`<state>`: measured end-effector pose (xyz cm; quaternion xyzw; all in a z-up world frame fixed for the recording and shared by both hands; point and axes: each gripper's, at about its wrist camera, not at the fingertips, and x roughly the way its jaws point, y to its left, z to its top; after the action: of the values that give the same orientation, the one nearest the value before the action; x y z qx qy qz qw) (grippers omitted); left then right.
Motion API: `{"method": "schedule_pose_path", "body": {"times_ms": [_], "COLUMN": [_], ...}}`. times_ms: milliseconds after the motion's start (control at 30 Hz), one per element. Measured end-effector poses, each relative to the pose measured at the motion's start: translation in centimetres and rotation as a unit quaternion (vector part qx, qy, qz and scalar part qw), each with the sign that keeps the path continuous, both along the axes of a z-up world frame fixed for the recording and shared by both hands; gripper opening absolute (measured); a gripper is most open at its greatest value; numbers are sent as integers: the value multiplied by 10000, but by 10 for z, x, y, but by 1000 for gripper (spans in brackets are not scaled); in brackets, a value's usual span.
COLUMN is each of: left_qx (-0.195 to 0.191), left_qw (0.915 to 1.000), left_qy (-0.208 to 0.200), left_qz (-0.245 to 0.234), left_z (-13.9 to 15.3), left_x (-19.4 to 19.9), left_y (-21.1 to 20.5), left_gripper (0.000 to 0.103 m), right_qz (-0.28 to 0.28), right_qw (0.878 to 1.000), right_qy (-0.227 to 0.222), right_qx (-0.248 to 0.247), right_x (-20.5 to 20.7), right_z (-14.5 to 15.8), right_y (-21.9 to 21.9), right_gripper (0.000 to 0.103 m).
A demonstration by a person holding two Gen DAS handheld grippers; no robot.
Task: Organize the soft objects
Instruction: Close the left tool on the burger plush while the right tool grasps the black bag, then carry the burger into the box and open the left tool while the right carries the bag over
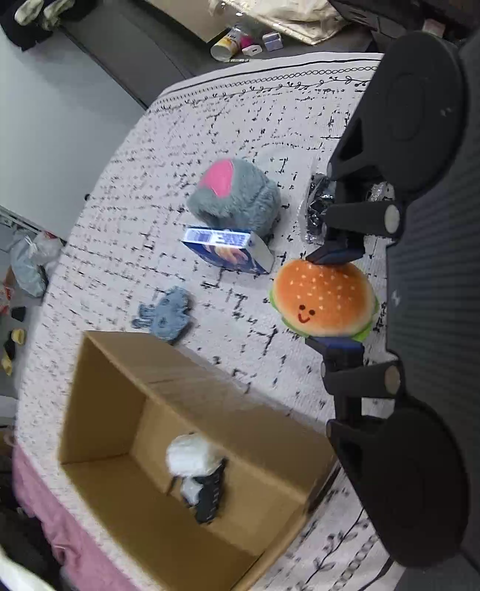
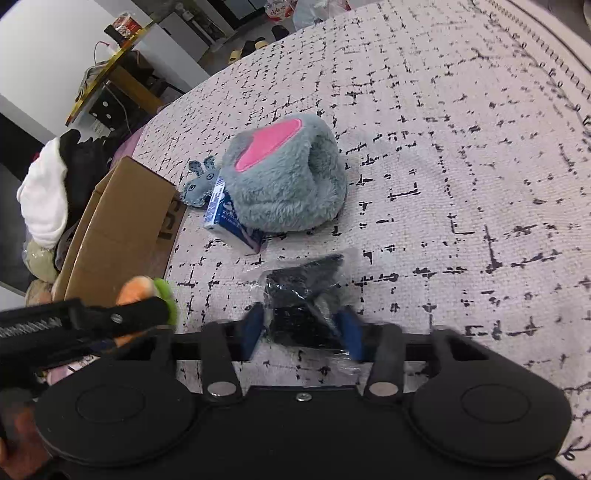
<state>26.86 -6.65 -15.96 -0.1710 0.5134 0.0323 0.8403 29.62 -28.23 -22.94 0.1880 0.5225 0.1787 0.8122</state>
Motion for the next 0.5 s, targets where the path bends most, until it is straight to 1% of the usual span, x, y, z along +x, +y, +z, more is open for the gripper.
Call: {"method": "schedule_pose_path", "body": {"times_ms": [133,233,500], "left_qx": [-4,-40,-95], "left_qw": [9999,9998,9987], "left_qy": [-130,-211,-479], "left_qz": [-42,-53,-144], "left_z": [15,24,50], "left_x": [-11,-19,-38], "left_y": [5,8,16], "left_gripper": [37,37,37], "right_qz": [-72,-193,-517], "right_qw": [9998,9995,9969], "right_qy": [-94,-199,-509], "right_qx": [-140,-145,-290], "right_x": [-10,-17,-31], "right_z": [8,17,44], "right_y": [0,-3,-6], "right_gripper": [34,32,31]}}
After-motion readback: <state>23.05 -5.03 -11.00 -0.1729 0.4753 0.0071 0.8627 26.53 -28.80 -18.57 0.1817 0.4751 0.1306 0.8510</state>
